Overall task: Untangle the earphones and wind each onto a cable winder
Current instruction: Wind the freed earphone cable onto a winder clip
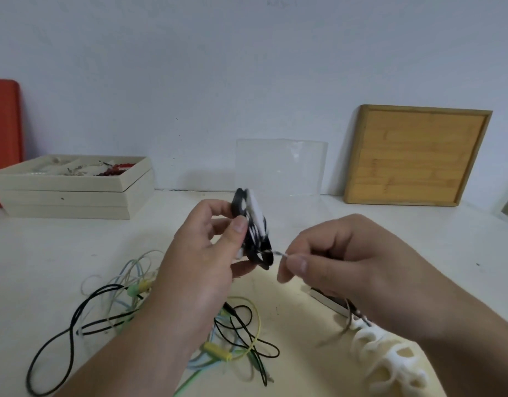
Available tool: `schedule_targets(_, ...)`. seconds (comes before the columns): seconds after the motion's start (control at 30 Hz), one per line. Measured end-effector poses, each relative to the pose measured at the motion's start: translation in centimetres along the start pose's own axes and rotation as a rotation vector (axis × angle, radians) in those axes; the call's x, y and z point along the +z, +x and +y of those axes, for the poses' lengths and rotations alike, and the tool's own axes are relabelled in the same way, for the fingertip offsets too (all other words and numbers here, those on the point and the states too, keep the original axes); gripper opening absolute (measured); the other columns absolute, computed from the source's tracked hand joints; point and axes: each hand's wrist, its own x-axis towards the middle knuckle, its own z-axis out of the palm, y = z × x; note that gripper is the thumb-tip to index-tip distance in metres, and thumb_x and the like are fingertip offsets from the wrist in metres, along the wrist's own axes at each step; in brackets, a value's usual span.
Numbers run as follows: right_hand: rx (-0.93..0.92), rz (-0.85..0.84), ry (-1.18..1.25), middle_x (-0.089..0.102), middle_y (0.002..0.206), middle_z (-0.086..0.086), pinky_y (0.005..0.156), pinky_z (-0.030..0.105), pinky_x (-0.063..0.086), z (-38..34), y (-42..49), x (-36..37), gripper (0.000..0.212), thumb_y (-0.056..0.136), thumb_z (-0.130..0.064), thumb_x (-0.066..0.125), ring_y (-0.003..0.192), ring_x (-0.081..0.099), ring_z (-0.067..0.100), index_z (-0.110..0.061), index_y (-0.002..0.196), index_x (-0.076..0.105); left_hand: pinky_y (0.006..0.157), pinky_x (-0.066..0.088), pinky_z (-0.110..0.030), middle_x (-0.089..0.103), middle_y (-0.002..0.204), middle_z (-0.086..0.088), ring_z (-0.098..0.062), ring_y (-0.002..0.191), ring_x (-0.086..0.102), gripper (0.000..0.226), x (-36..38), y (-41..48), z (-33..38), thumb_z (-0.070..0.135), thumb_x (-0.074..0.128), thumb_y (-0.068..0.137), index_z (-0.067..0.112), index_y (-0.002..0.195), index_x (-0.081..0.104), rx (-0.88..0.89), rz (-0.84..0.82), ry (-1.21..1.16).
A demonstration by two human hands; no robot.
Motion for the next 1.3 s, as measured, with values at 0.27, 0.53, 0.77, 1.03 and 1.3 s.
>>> schedule_targets(0.27,-0.084,0.239,0.099,0.030,0.055,0.016,0.049,0.036,0.021,0.3,-0.3,-0.7,0.031,0.075,-0.044,0.065,0.052,0.023,0.027,-0.014,0.076,0.076,0.078,0.057,-0.053,0.065,0.103,0.018,-0.019,0.072,0.069,0.009,0.5,-1.5,0.6,0.028,0.062,0.096,0.037,0.099,0.061,0.232,-0.259,0.441)
schedule_targets(0.53,0.073,0.572,-0.019,0.036,0.055,0.011,0.055,0.039,0.028,0.3,-0.1,-1.1,0.026,0.090,-0.036,0.066,0.054,0.029,0.026,-0.019,0.071,0.073,0.074,0.061,-0.039,0.068,0.100,0.012,-0.029,0.076,0.069,0.015,0.7,-1.7,0.9,0.020,0.066,0.093,0.034,0.096,0.069,0.158,-0.330,0.279)
schedule_targets(0.77,0.164,0.493,-0.033,0.055,0.048,0.008,0.055,0.040,0.039,1.2,0.5,-0.7,0.029,0.093,-0.034,0.064,0.049,0.045,0.023,-0.014,0.073,0.072,0.072,0.060,-0.030,0.071,0.104,0.001,-0.027,0.082,0.073,0.015,1.0,-1.7,0.9,0.017,0.068,0.092,0.030,0.094,0.073,0.117,-0.423,0.101)
schedule_targets(1.03,0.291,0.116,0.054,0.031,0.060,0.003,0.050,0.033,0.016,2.3,1.0,0.9,0.039,0.103,-0.027,0.052,0.051,0.022,0.015,-0.011,0.070,0.063,0.072,0.061,-0.042,0.067,0.101,-0.014,-0.037,0.087,0.069,0.008,1.0,-1.2,0.7,0.021,0.070,0.088,0.020,0.096,0.070,0.112,-0.243,-0.156)
schedule_targets(1.3,0.233,-0.061,-0.109,0.036,0.063,0.004,0.053,0.029,0.027,1.6,0.8,1.3,0.024,0.101,-0.027,0.055,0.055,0.030,0.018,-0.028,0.091,0.077,0.069,0.060,-0.033,0.070,0.091,-0.023,-0.028,0.079,0.068,0.011,-0.7,0.0,1.0,0.018,0.058,0.097,0.020,0.096,0.068,0.001,-0.040,-0.071)
